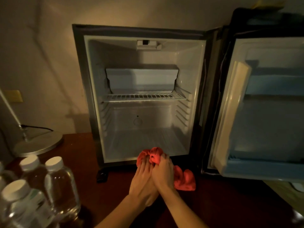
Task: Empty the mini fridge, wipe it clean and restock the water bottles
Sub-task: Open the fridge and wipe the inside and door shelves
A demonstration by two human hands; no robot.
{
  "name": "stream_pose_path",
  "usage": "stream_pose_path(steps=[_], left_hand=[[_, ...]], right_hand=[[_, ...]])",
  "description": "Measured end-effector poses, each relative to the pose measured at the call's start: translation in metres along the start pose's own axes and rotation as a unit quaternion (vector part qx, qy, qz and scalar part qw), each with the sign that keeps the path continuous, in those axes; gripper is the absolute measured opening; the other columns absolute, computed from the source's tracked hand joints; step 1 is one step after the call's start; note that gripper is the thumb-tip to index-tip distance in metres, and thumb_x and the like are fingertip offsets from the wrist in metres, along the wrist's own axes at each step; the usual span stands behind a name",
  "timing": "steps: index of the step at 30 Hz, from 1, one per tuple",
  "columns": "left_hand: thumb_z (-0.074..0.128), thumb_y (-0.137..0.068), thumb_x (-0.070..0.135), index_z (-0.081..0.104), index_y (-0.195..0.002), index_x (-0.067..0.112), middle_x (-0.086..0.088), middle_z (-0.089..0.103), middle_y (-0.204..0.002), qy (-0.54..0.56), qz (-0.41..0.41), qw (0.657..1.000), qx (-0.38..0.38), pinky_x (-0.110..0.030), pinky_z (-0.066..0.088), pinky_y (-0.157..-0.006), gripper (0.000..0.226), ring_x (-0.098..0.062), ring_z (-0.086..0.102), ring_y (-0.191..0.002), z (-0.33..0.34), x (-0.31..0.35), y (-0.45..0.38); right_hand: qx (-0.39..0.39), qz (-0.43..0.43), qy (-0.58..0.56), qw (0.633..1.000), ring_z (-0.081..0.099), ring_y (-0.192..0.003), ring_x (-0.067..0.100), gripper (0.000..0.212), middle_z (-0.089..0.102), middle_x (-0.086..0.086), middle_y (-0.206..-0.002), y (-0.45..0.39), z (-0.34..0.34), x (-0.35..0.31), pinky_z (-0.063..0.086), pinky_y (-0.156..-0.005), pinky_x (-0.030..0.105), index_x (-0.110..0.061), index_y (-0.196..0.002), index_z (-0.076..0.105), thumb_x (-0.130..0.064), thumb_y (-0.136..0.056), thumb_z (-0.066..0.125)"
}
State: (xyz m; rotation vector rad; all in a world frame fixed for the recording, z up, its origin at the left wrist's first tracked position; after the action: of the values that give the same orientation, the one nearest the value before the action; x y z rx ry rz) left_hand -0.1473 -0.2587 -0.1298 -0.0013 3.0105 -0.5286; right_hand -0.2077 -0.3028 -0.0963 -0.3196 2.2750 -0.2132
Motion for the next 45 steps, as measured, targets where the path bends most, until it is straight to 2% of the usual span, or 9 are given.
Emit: stream_pose_path(steps=[5, 8, 12, 15, 22, 26, 33, 39, 45], left_hand=[[0.046, -0.082, 0.043, 0.05, -0.141, 0.005, -0.017, 0.053, -0.141, -0.004, 0.084, 0.996, -0.006, -0.043, 0.014, -0.115, 0.071, -0.032, 0.05, -0.132, 0.003, 0.035, -0.033], [0.046, -0.084, 0.042, 0.04, -0.148, 0.007, -0.014, 0.05, -0.146, 0.014, 0.116, 0.993, 0.014, -0.041, 0.025, -0.12, 0.073, -0.029, 0.047, -0.135, 0.007, 0.057, -0.055], [0.042, -0.086, 0.041, 0.025, -0.152, 0.011, -0.011, 0.048, -0.148, 0.075, 0.067, 0.995, 0.026, -0.036, 0.027, -0.116, 0.074, -0.023, 0.044, -0.138, -0.002, 0.058, -0.074], [0.04, -0.091, 0.048, 0.004, -0.158, 0.021, -0.005, 0.015, -0.163, 0.096, 0.058, 0.994, -0.008, -0.03, -0.007, -0.121, 0.081, -0.021, 0.008, -0.152, 0.005, 0.048, -0.08], [0.042, -0.075, 0.054, 0.03, -0.152, 0.028, -0.001, 0.035, -0.153, 0.154, 0.019, 0.988, -0.015, -0.036, 0.014, -0.122, 0.082, -0.02, 0.027, -0.144, -0.007, 0.023, -0.061], [0.049, -0.074, 0.055, 0.035, -0.142, 0.033, 0.005, 0.032, -0.145, 0.319, -0.056, 0.946, -0.012, -0.041, 0.028, -0.114, 0.074, -0.019, 0.033, -0.137, -0.025, -0.007, -0.029], [0.06, -0.08, 0.047, 0.022, -0.137, 0.054, 0.023, 0.01, -0.149, 0.49, -0.083, 0.848, 0.183, -0.015, 0.03, -0.11, 0.069, 0.015, 0.02, -0.138, -0.122, -0.053, 0.012], [0.061, -0.071, 0.012, 0.036, -0.146, 0.014, -0.003, 0.025, -0.151, 0.417, -0.155, 0.829, 0.339, -0.031, 0.027, -0.117, 0.079, -0.016, 0.034, -0.14, -0.189, -0.112, 0.034], [0.062, -0.081, 0.015, 0.021, -0.15, 0.032, -0.005, 0.023, -0.157, 0.242, -0.146, 0.85, 0.445, -0.047, 0.035, -0.112, 0.083, -0.027, 0.037, -0.138, -0.273, -0.147, 0.041]], right_hand=[[0.097, 0.014, 0.044, 0.994, 0.056, -0.114, 0.05, 0.049, 0.059, 0.037, -0.115, -0.015, -0.029, 0.027, 0.045, -0.101, 0.054, 0.019, -0.115, 0.057, 0.0, -0.07, 0.06], [0.075, 0.029, 0.051, 0.995, 0.036, -0.136, 0.047, 0.07, 0.04, 0.038, -0.139, -0.03, -0.042, 0.046, 0.026, -0.115, 0.046, 0.017, -0.135, 0.041, -0.018, -0.077, 0.022], [0.006, 0.048, 0.086, 0.995, 0.013, -0.148, 0.033, 0.063, 0.016, 0.027, -0.157, -0.05, -0.046, 0.058, 0.01, -0.121, 0.033, 0.005, -0.15, 0.016, -0.012, -0.093, 0.037], [0.014, 0.044, 0.073, 0.996, 0.02, -0.146, 0.035, 0.058, 0.02, 0.03, -0.154, -0.051, -0.046, 0.054, 0.015, -0.119, 0.034, 0.005, -0.148, 0.025, -0.011, -0.094, 0.039], [0.003, -0.041, 0.056, 0.998, 0.049, -0.126, 0.026, 0.043, 0.049, 0.009, -0.135, -0.035, -0.038, 0.022, 0.036, -0.105, 0.031, -0.012, -0.133, 0.049, -0.015, -0.09, 0.042], [0.025, -0.164, -0.019, 0.986, 0.06, -0.106, 0.021, 0.038, 0.065, -0.001, -0.11, -0.017, -0.052, -0.024, 0.044, -0.094, 0.03, -0.022, -0.111, 0.066, -0.017, -0.08, 0.045], [0.072, -0.333, -0.144, 0.929, 0.058, -0.109, 0.012, 0.034, 0.068, -0.002, -0.11, 0.012, -0.092, -0.135, 0.039, -0.1, 0.016, -0.017, -0.113, 0.071, -0.014, -0.08, 0.064], [0.096, -0.448, -0.154, 0.875, 0.051, -0.116, 0.012, 0.035, 0.064, 0.001, -0.118, 0.028, -0.104, -0.219, 0.034, -0.106, 0.018, -0.013, -0.121, 0.064, -0.019, -0.087, 0.067], [0.101, -0.565, -0.09, 0.814, 0.031, -0.139, 0.024, 0.068, 0.043, 0.008, -0.143, 0.039, -0.119, -0.3, 0.015, -0.118, 0.021, -0.016, -0.142, 0.042, -0.002, -0.079, 0.062]])
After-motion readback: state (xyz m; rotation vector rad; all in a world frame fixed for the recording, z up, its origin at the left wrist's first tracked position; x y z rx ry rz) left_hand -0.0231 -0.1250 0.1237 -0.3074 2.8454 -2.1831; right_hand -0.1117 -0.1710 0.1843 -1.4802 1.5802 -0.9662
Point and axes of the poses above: each hand's wrist, its own y-axis away from the middle knuckle, its own z-axis out of the palm, x = y × z, the point moved 9 cm from there along -y, towards the middle knuckle
